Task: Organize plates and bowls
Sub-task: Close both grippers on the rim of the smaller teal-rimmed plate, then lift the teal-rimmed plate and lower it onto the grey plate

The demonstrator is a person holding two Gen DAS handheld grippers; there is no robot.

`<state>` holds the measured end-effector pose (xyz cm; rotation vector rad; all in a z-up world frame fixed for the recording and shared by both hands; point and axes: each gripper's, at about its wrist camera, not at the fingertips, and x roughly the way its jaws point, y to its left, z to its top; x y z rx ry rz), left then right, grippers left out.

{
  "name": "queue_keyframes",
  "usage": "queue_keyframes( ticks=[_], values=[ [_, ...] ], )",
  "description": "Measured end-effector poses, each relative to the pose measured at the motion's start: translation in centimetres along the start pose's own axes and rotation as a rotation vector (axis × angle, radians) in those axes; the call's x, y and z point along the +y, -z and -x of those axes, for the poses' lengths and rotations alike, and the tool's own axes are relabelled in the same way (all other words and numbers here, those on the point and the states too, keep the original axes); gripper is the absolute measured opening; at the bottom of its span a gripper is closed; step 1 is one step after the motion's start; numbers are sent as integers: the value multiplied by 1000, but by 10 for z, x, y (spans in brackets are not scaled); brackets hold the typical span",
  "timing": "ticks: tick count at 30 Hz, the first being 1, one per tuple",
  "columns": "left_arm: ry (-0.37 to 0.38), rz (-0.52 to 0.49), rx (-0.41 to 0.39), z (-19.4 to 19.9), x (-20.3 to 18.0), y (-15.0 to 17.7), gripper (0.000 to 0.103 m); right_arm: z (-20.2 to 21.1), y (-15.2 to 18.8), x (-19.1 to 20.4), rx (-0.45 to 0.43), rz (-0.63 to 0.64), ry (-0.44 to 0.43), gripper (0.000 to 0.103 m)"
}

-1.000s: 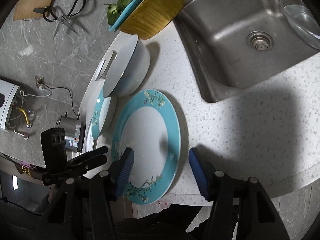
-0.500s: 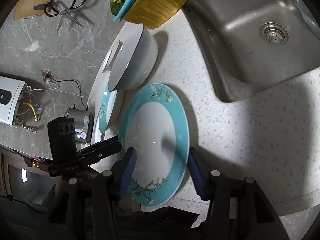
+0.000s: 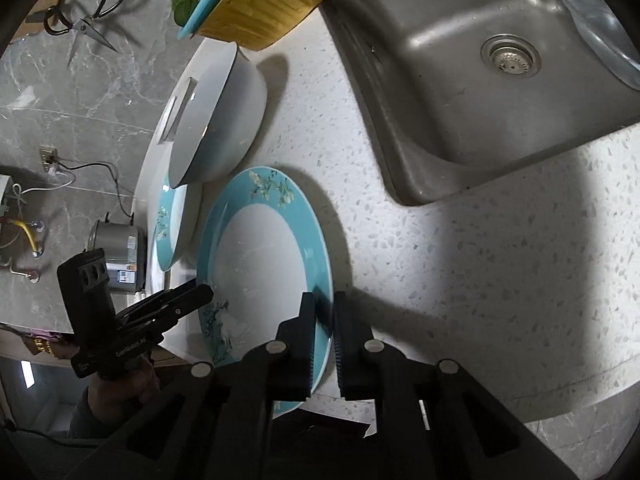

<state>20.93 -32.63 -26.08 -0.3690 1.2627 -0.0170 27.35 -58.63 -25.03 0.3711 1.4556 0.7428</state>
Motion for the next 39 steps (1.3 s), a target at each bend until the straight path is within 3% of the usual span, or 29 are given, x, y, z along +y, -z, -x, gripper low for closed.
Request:
queue_keyframes(
  ticks=[17,27,39],
  values=[
    [11,29,7,26,18,17,19,7,8,23,12,5,11,11],
    [1,90,-35,84,42,41,19,5,18,59,88,49,-26,11],
    [-65,254,-126,171,108,79,19,-22,9,145,175,180,-120,11]
  ],
)
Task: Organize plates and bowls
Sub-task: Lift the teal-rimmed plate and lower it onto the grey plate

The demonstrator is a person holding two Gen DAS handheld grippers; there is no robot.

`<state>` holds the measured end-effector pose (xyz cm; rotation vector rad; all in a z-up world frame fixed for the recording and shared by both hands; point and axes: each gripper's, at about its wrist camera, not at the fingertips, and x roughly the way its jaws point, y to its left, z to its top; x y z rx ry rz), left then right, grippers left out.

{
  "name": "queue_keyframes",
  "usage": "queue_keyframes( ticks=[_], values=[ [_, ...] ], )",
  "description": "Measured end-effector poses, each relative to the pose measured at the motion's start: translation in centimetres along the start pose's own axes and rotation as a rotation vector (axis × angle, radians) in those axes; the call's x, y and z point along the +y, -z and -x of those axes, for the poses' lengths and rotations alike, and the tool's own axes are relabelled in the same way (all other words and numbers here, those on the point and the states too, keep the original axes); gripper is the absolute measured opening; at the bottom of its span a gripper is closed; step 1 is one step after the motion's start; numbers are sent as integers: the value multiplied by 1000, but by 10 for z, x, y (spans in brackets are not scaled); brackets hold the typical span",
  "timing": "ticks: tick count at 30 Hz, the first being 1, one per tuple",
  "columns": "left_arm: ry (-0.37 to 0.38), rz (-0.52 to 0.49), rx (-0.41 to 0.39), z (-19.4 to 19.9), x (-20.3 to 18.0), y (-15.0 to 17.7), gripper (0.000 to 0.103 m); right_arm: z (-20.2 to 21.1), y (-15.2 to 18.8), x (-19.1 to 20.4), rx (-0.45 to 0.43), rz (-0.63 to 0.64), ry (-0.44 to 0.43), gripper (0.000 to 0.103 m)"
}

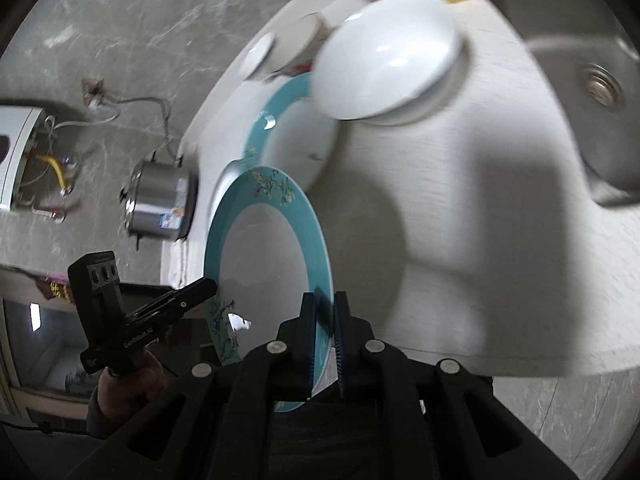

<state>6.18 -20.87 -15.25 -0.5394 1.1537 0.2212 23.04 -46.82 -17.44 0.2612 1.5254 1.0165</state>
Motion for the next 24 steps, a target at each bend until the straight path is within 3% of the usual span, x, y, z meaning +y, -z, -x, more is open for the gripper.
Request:
queue_keyframes(
  ticks=[12,24],
  values=[
    [-36,92,-33,52,149,-17,19,-93,-27,92,75,88,-18,12],
    [-47,69,-1,42,289,-69,20,-192,-70,154,79,69,28,12]
  ],
)
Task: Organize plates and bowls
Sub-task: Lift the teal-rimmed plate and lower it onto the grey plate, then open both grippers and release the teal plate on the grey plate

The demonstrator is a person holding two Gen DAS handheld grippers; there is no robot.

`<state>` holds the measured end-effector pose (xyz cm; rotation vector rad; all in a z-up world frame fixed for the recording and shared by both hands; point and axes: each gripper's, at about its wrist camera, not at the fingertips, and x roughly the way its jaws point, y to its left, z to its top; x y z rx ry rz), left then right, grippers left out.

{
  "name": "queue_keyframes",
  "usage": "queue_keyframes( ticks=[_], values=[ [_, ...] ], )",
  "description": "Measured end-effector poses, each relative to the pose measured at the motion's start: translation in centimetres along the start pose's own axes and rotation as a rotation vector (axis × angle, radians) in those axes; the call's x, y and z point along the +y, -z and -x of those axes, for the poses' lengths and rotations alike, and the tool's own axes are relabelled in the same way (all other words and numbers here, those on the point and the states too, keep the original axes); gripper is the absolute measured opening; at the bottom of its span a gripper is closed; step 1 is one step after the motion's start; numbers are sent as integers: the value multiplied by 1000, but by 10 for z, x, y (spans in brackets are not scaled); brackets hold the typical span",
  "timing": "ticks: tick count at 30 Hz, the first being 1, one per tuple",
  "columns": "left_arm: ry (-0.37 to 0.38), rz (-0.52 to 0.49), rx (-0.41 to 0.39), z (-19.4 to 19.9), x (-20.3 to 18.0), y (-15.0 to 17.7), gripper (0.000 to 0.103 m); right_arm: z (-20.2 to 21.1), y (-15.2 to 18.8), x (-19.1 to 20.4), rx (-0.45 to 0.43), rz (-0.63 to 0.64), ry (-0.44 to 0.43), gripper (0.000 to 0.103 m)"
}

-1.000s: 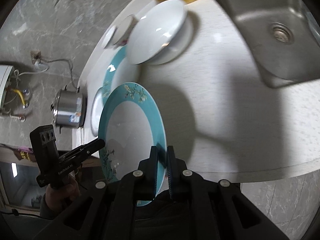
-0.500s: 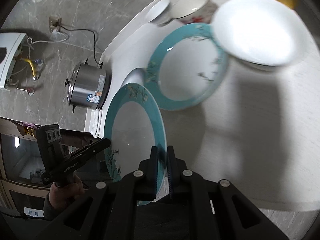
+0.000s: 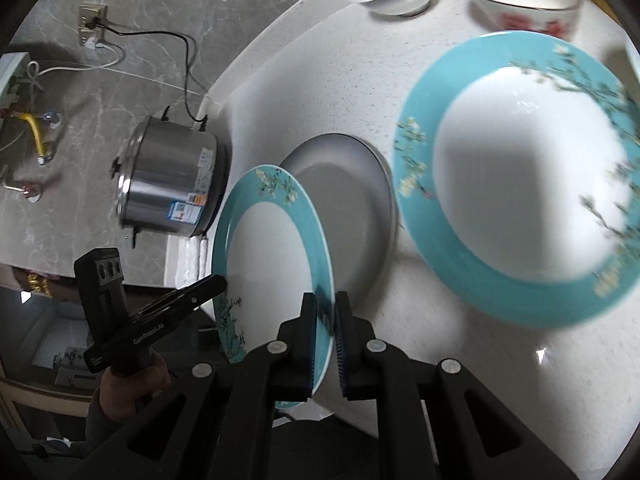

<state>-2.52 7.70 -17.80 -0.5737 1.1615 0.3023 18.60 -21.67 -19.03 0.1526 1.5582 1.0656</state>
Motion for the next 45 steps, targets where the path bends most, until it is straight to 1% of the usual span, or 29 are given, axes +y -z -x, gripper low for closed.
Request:
queue_keyframes(
  ticks=[7,13,14,16,19,24,29,36,39,45],
  values=[
    [9,-51,25,-21,21,-26,20,-21,-16,4,-14,-33,64,13],
    [-8,-108,37,-40,18,-52,20,-35,-22,3,-26,-51,125,14],
    [-6,-116,40,-42,21,-55,20,-37,-23,3,-15,-57,150,14],
    [-9,-132,44,-49,13,-60,20,-38,-25,4,-22,-51,178,14],
    [-20,-166,47,-55,5,-62,20,-40,-25,0,-27,-57,208,15],
    [-23,-185,57,-65,-2,-62,20,-44,-24,-2,-31,-59,247,16],
    [-34,-205,62,-74,-9,-60,20,-49,-24,0,-36,-34,297,16],
    [-37,-219,55,-76,-13,-58,21,-51,-24,6,-53,8,348,18],
    [-51,-228,48,-76,-15,-57,22,-52,-22,10,-58,30,375,19],
    [-76,-263,31,-77,-20,-55,22,-59,-18,28,-68,141,500,25]
  ],
)
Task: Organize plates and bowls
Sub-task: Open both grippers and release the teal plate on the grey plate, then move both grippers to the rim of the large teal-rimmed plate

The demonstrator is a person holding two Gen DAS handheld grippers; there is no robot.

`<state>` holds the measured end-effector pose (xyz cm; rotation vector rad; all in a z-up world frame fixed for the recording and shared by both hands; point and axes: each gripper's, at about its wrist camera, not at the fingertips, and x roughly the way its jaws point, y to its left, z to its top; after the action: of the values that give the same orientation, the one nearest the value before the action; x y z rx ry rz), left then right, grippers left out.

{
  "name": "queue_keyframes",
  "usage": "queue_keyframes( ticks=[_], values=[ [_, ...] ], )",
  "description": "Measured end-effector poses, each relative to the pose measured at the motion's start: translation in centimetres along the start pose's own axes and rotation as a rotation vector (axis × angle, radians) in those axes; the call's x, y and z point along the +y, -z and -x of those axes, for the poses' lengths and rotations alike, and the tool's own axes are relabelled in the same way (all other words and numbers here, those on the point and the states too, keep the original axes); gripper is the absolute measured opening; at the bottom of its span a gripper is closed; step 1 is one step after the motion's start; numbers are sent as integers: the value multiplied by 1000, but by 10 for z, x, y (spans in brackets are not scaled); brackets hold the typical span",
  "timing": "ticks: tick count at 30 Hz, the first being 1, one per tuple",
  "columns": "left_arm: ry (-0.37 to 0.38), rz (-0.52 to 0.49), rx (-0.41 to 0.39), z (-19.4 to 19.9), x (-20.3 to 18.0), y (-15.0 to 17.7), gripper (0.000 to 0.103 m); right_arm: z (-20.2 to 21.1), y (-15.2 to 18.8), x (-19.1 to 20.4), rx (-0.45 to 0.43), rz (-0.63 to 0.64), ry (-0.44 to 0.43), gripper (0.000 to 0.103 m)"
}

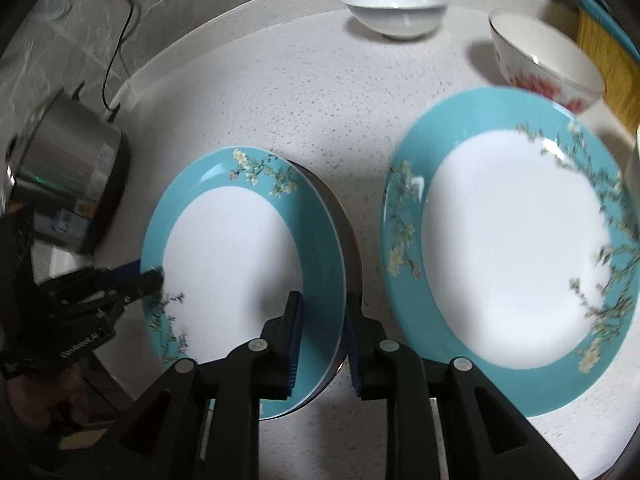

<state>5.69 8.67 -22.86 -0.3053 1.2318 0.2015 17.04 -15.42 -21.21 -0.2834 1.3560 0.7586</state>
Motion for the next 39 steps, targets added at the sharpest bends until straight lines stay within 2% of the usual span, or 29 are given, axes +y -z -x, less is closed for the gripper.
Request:
queue_keyframes(
  ticks=[7,10,12,16,18,19,21,22,23,24,26,28,30,32,35,37,39],
  values=[
    [-44,-42,-16,-3,-7,0,26,0,6,17,-35,118,138,29],
    [-38,-58,-28,-4,-11,0,41,-2,9,25,-48,161,182,29],
    [-28,-61,-29,-5,-14,1,56,-3,10,28,-54,170,182,30],
    [-16,-54,-45,-2,-16,2,60,-3,11,30,-60,167,177,31],
    [-17,-45,-60,3,-14,1,71,1,11,29,-74,156,174,32],
    [-13,-39,-71,8,-12,-1,71,3,11,29,-82,155,178,36],
    [1,-25,-91,17,-10,-5,73,12,10,30,-107,147,162,53],
    [21,-19,-101,23,-10,-9,76,17,10,31,-119,145,155,67],
    [47,-17,-109,28,-11,-13,84,25,11,31,-135,145,150,75],
    [80,-17,-118,33,-14,-17,91,33,12,31,-153,142,137,77],
    [164,-14,-141,43,-20,-27,92,55,15,27,-192,125,85,87],
    [262,-19,-144,49,-33,-38,94,82,20,11,-248,68,6,88],
    [357,-21,-119,46,-46,-50,102,107,25,-17,-273,-25,-35,89],
    [423,-32,-92,40,-62,-62,102,131,33,-51,-330,-159,-78,98],
    [431,-65,-63,30,-90,-79,102,164,56,-119,-417,-408,-164,103],
    [422,-109,-47,22,-113,-93,102,173,70,-162,-412,-545,-199,103],
    [402,-143,-47,14,-131,-103,103,176,81,-190,-408,-610,-204,103]
  ],
)
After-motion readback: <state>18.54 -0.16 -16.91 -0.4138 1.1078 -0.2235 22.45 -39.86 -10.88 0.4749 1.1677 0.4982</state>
